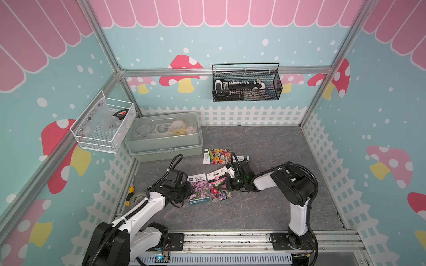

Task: Arrange the seed packets in a row
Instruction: Adjust the seed packet at the center of the board.

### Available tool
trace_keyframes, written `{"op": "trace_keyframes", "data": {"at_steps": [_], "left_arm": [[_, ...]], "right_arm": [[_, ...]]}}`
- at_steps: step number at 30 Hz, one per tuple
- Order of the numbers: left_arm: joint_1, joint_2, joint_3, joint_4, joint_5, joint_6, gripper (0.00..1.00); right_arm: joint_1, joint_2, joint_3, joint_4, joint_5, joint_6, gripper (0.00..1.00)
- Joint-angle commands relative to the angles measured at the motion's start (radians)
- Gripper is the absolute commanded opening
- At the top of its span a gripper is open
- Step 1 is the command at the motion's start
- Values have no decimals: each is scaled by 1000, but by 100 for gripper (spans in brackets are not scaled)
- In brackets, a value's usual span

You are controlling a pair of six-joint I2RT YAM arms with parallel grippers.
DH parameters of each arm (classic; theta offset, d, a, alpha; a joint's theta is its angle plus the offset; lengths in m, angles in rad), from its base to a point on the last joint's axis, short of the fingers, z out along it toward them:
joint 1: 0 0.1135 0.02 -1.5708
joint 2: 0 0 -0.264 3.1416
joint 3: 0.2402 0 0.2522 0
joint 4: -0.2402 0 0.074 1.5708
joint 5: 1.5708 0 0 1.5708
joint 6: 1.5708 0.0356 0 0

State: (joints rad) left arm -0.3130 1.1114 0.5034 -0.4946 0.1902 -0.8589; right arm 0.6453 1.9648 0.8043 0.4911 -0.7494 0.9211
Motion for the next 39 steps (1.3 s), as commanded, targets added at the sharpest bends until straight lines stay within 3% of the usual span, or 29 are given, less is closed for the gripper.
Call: {"op": "trace_keyframes", "data": {"at_steps": [1, 7, 19, 30, 34, 39], "left_arm": [[20, 17, 0, -24, -64, 9, 58], [70, 25, 27, 18, -86, 17, 59], [94, 177, 143, 54, -77, 66, 59], [91, 136, 179, 54, 6, 89, 59], [54, 121, 179, 68, 70, 90, 59], [-90, 129, 169, 166, 94, 70, 59]], "right_arm": [[17, 16, 6, -43, 23, -8, 0], [28, 13, 7, -48, 25, -5, 0], [102, -54, -24, -68, 87, 26, 0], [107, -102, -30, -185, 168, -19, 0], [67, -82, -13, -215, 164, -40, 0], [21, -73, 24, -257, 152, -78, 0]]}}
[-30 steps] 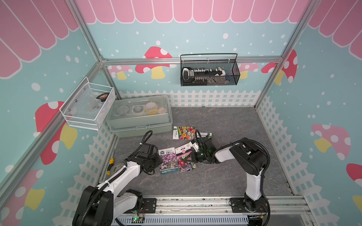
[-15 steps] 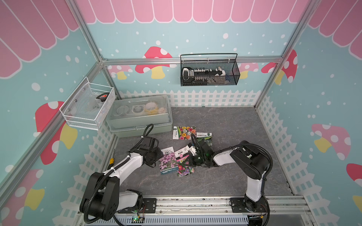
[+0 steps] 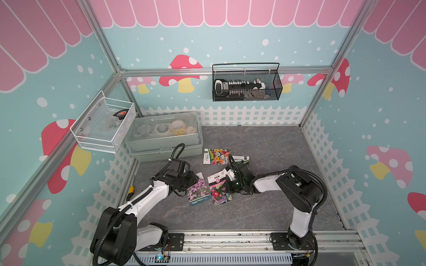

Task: Arrange the seed packets in a row
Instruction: Adjust the seed packet at the center of the board.

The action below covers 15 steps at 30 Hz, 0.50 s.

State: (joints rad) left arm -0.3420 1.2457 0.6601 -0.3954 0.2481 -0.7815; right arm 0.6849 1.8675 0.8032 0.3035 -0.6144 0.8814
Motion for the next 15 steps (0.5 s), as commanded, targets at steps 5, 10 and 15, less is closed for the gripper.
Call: {"op": "trace_keyframes", "data": {"at_steps": [5, 10, 15], "left_arm": [[-164, 77, 5, 209, 65, -19, 59], [-221, 168, 33, 218, 84, -3, 59], [-272, 251, 28, 209, 95, 0, 58]], "right_arm": [[-58, 65, 42, -73, -15, -42, 0], [-71, 65, 36, -79, -21, -50, 0], [-81, 67, 23, -47, -34, -32, 0]]}}
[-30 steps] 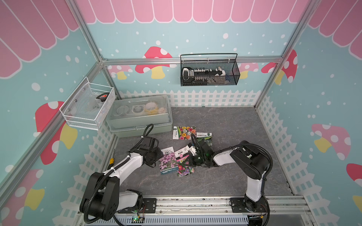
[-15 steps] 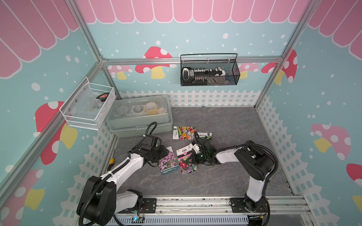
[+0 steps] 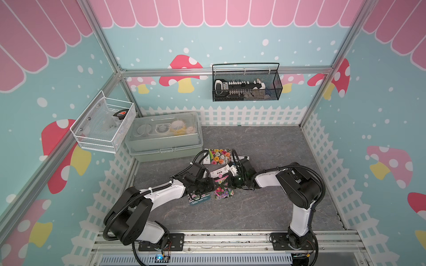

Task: Arrange the seed packets in a row
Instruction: Adjust the seed packet at the center of the board.

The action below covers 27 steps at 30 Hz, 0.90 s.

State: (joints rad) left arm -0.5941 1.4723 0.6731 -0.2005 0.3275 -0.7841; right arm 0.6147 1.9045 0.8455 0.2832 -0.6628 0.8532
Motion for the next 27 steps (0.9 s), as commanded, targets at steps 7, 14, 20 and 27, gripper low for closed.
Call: {"op": "trace_keyframes", "data": {"at_steps": [7, 14, 20, 27], "left_arm": [[-27, 53, -23, -22, -3, -12, 58], [-29, 0, -53, -111, -21, -14, 57], [-32, -89, -54, -244, -59, 3, 57], [-33, -111, -29, -268, -83, 9, 58]], "right_arm": [[-6, 35, -27, -8, 0, 3, 0], [22, 52, -22, 25, -3, 29, 0], [48, 58, -19, 54, 0, 52, 0], [54, 56, -64, 134, 9, 112, 0]]}}
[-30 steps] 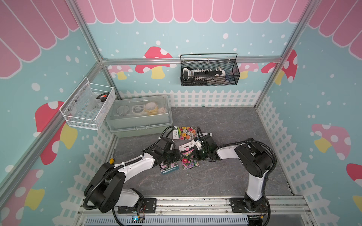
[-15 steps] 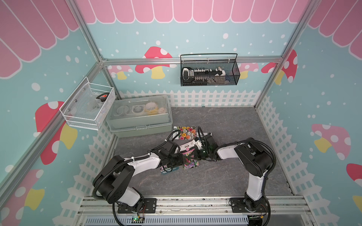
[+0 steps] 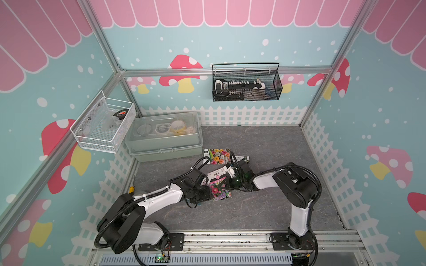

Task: Arrange the seed packets in a row
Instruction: Adjust the seed packet at the center of the board.

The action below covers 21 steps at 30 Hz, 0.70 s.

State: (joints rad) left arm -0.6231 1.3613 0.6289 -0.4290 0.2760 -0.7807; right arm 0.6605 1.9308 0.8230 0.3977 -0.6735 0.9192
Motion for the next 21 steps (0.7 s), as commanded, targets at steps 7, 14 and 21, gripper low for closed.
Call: {"op": "trace_keyframes", "data": {"at_steps": [7, 14, 21], "left_arm": [[-9, 78, 57, 40, -23, 1, 58], [-14, 155, 151, 76, -47, -2, 58], [-4, 257, 246, 84, -78, 12, 58]], "right_arm": [[20, 20, -60, 57, 35, 72, 0], [20, 41, 48, -46, 34, 17, 0], [-6, 4, -16, -69, 70, 10, 0]]}}
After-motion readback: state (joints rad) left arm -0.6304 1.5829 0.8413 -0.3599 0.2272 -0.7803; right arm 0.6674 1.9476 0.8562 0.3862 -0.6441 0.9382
